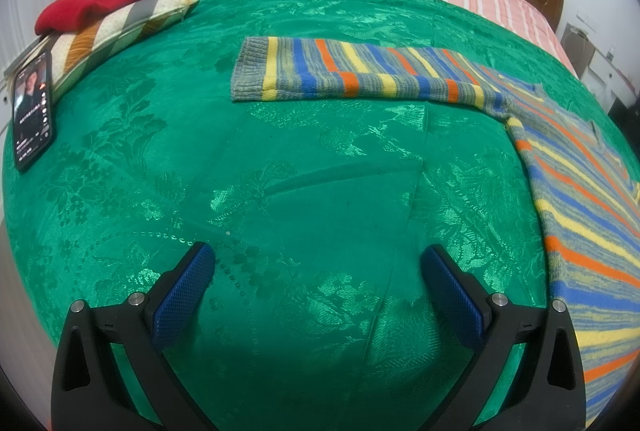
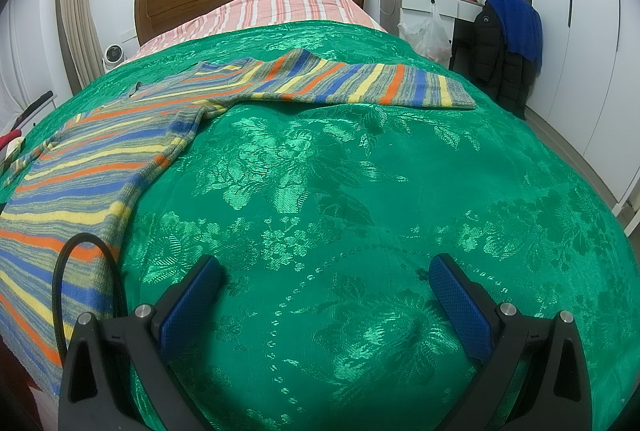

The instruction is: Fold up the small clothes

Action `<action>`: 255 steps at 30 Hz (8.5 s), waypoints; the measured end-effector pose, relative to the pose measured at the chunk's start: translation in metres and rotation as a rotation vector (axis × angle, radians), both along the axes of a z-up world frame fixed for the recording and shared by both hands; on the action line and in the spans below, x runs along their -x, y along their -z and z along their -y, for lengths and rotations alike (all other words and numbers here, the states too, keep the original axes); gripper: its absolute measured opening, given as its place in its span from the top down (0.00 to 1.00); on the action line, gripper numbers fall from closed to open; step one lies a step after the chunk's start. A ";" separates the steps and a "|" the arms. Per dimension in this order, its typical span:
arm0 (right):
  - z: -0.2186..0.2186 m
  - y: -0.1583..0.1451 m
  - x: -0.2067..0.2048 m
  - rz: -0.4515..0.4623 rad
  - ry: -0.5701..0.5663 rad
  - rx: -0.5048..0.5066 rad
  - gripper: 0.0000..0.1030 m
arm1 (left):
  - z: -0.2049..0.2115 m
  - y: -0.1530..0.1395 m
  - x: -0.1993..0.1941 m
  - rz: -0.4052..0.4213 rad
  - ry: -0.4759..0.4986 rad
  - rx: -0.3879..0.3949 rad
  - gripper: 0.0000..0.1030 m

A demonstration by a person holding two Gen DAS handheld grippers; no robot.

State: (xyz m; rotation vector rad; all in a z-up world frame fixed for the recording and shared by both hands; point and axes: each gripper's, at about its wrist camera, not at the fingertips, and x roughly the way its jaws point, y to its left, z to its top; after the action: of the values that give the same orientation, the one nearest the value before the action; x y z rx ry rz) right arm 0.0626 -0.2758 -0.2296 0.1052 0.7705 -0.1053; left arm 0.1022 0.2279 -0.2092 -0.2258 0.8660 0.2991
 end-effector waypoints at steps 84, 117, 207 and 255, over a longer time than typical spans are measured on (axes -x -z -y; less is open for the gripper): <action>0.000 0.000 0.001 0.001 -0.002 0.008 0.00 | 0.000 0.001 -0.001 0.001 0.002 -0.004 0.00; 0.001 0.000 0.001 0.002 -0.002 0.010 0.00 | 0.001 0.001 -0.001 0.001 0.003 -0.005 0.00; 0.030 -0.049 -0.127 -0.107 -0.246 -0.103 0.23 | 0.003 0.006 -0.005 0.010 0.002 -0.049 0.00; 0.103 0.016 -0.083 -0.010 -0.078 -0.182 0.07 | 0.004 0.006 -0.004 0.012 0.016 -0.070 0.00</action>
State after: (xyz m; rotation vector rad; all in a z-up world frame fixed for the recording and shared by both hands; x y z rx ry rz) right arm 0.1451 -0.3789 -0.2454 0.2474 0.7921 0.0382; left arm 0.1058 0.2237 -0.2149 -0.1550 0.8435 0.3125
